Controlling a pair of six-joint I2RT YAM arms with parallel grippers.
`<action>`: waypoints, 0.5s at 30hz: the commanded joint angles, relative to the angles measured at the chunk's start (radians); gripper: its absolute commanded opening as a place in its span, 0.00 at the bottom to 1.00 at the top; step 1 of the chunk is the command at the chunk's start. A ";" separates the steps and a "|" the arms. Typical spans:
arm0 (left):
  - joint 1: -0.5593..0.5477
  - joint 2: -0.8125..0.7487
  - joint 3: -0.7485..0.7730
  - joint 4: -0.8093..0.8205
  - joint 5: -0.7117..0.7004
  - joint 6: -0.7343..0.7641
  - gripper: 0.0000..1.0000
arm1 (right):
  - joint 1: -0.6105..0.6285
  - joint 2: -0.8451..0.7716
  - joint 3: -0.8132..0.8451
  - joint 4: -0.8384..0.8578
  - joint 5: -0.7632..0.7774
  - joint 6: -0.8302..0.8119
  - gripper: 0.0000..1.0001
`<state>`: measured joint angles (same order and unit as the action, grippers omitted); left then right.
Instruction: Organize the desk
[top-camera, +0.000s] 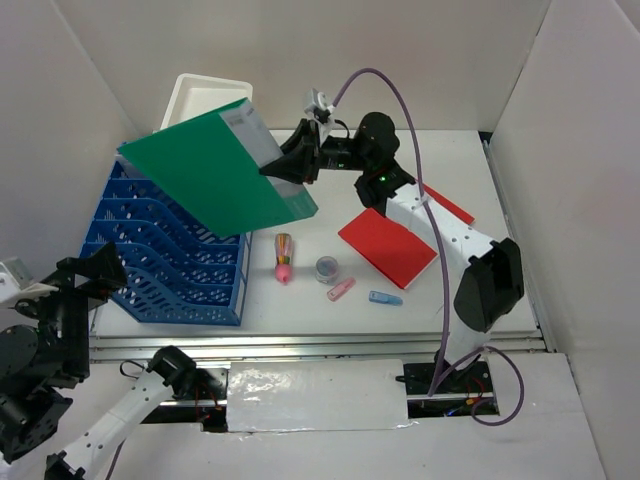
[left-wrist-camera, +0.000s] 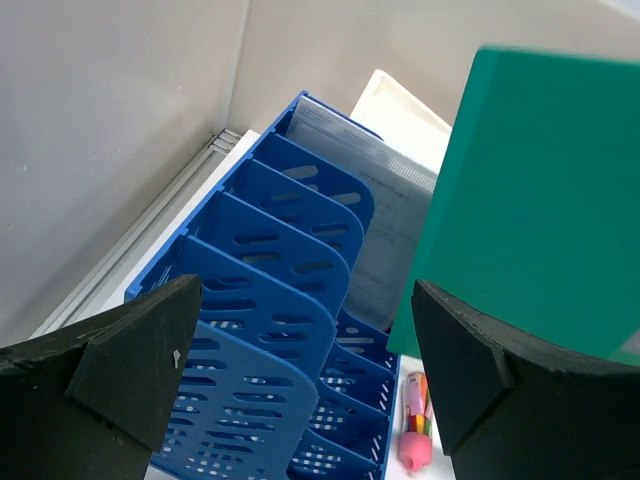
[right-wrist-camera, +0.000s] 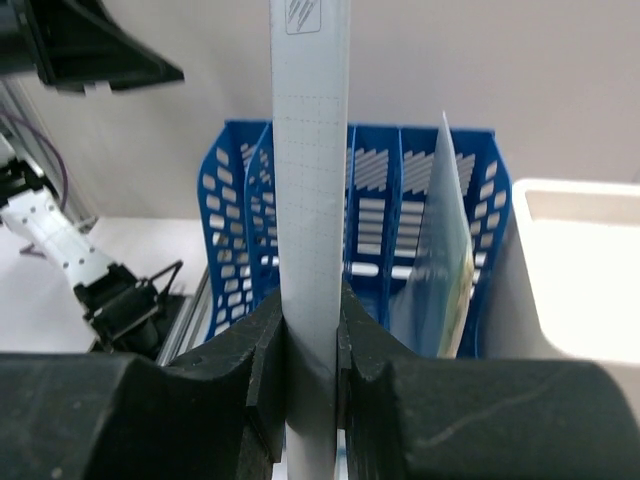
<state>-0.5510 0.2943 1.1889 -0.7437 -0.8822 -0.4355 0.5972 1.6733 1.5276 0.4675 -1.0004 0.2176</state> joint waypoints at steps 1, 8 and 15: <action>0.000 -0.060 -0.067 0.170 -0.029 0.066 1.00 | 0.024 0.026 0.126 0.164 0.032 0.061 0.00; 0.000 -0.116 -0.170 0.225 -0.049 0.060 1.00 | 0.075 0.169 0.199 0.306 0.135 0.146 0.00; 0.002 -0.175 -0.210 0.262 -0.075 0.086 1.00 | 0.099 0.262 0.281 0.346 0.152 0.181 0.00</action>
<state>-0.5510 0.1307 0.9661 -0.5625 -0.9245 -0.3866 0.6815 1.9316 1.7287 0.6983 -0.8898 0.3744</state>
